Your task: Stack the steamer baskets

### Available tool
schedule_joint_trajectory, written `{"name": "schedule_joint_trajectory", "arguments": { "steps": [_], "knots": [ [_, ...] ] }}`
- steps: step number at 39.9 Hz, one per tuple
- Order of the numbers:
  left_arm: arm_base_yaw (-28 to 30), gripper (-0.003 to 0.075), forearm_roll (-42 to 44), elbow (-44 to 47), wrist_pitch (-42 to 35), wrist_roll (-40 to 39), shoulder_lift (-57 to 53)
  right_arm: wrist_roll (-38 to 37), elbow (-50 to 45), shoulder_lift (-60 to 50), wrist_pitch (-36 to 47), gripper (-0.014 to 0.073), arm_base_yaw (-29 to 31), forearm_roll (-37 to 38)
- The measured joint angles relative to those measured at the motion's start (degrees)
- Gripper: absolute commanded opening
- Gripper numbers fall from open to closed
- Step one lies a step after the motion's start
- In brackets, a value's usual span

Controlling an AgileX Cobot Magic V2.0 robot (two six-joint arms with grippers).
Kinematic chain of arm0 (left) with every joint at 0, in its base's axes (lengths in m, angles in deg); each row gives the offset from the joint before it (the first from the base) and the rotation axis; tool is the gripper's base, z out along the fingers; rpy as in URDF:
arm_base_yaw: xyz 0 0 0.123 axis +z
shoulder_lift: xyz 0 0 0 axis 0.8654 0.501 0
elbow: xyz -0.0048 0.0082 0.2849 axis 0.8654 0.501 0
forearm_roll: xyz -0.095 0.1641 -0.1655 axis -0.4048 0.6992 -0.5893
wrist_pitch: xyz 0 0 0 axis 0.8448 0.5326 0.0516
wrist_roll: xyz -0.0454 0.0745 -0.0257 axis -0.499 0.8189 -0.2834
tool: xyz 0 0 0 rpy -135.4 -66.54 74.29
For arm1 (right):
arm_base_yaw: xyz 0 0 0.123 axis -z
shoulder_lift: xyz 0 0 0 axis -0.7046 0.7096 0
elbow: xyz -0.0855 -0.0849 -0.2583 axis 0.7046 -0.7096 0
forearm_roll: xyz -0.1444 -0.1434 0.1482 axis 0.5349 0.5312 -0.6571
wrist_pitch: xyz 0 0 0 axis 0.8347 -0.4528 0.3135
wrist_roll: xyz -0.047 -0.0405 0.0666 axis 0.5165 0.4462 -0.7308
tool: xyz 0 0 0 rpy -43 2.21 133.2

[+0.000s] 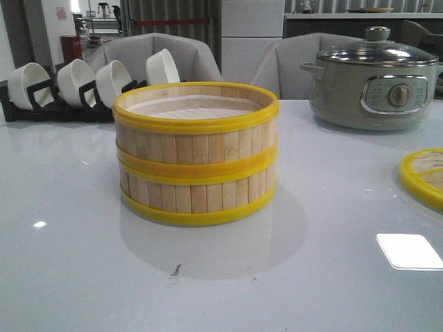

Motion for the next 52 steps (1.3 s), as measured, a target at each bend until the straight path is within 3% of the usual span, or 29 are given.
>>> {"name": "schedule_joint_trajectory", "arguments": {
  "steps": [18,27,29,40,52],
  "knots": [
    [0.0,0.0095,0.0,0.0,0.0,0.0,0.0,0.0,0.0,0.4,-2.1,0.0038,0.0,0.0],
    [0.0,0.0095,0.0,0.0,0.1,0.0,0.0,0.0,0.0,3.4,-5.9,0.0297,0.0,0.0],
    [0.0,0.0095,0.0,0.0,0.1,0.0,0.0,0.0,0.0,4.4,-6.3,0.0317,0.0,0.0],
    [0.0,0.0095,0.0,0.0,0.1,0.0,0.0,0.0,1.6,13.9,-4.1,0.0314,0.0,1.1],
    [0.0,0.0095,0.0,0.0,0.1,0.0,0.0,0.0,16.8,36.1,-3.6,0.0314,0.7,2.3]
  ]
}}
